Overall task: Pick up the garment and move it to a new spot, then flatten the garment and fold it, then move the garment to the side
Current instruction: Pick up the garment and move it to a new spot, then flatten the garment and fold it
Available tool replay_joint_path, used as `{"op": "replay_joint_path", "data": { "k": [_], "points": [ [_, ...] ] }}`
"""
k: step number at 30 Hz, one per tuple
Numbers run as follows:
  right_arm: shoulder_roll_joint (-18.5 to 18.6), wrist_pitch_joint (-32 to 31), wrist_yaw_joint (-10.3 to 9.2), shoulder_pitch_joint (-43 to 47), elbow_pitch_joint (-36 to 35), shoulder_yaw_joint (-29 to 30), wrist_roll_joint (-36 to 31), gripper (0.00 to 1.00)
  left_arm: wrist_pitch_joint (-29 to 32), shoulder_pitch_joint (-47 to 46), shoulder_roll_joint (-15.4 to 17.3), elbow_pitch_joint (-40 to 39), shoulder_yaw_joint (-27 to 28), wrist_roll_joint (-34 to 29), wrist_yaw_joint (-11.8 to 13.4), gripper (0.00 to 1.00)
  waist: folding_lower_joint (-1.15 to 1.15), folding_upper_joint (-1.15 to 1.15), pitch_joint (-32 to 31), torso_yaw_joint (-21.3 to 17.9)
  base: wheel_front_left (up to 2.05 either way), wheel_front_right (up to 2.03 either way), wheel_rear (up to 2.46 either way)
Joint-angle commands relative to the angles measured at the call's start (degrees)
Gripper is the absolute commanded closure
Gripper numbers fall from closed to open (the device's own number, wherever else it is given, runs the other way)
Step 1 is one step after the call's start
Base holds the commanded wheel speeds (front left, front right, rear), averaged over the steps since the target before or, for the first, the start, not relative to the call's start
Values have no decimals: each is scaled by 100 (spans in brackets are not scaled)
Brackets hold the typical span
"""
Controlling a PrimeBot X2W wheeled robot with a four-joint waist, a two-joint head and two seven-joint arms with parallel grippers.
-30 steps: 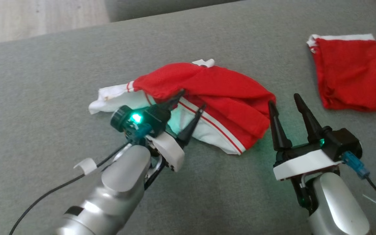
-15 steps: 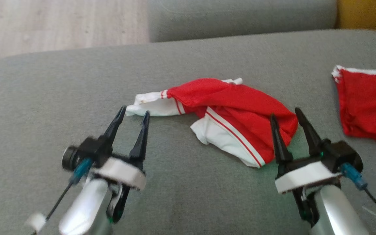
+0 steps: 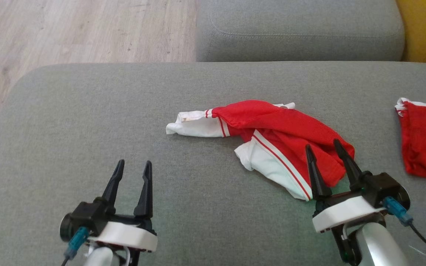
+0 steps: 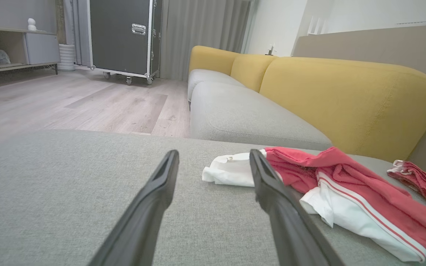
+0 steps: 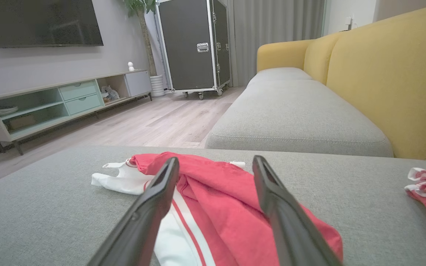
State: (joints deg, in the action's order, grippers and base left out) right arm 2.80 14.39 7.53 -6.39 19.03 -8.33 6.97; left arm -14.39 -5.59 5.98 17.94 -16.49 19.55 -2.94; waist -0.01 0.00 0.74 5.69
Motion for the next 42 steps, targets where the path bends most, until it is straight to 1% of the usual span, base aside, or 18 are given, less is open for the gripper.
{"op": "replay_joint_path", "data": {
  "k": [1,5,7,13,18,24,28,29,30,33,37,42],
  "points": [
    [8,61,-4,-151,-152,-137,-61,0,-61,-218,-30,-212,271,-116,-66,0,1,0,9,23,0,0,0],
    [8,61,-4,-200,-85,-258,-130,0,-61,-239,-97,-198,334,-215,-142,0,1,0,47,57,0,0,0],
    [8,61,-4,-267,106,-468,-222,0,-61,-275,-134,-176,362,-268,-186,0,1,0,94,89,0,0,0],
    [8,-368,-4,-821,1105,-1132,-588,0,-61,-403,-228,-75,368,-353,-291,0,1,0,285,235,0,0,0],
    [8,-657,-4,-1409,1924,-1357,-721,0,-61,-541,-279,27,288,-364,-353,0,1,0,467,425,0,0,0],
    [8,-936,-4,-2024,2887,-1642,-614,0,-61,-690,-303,158,193,-339,-388,0,1,0,638,663,0,0,0],
    [8,-1049,-4,-2343,3473,-1808,-428,0,-61,-758,-308,174,96,-249,-399,0,1,0,681,790,0,0,0],
    [8,-1055,-4,-2403,3582,-1856,-352,58,-61,-762,-308,173,70,-223,-397,0,1,0,679,815,0,0,0],
    [8,-1023,-4,-2461,3651,-1919,-275,100,-61,-766,-308,176,45,-201,-393,0,1,0,673,839,0,0,0],
    [8,-854,-4,-2566,3661,-2103,165,100,-61,-762,-309,192,-4,-157,-371,0,1,0,620,875,0,0,0],
    [8,-648,-4,-2665,3476,-2460,730,100,-61,-703,-309,224,20,-151,-343,0,1,0,495,858,0,0,0],
    [8,-312,-4,-2816,3020,-2943,1336,100,-61,-622,-310,222,68,-165,-331,0,1,0,362,795,0,0,0]
  ]
}}
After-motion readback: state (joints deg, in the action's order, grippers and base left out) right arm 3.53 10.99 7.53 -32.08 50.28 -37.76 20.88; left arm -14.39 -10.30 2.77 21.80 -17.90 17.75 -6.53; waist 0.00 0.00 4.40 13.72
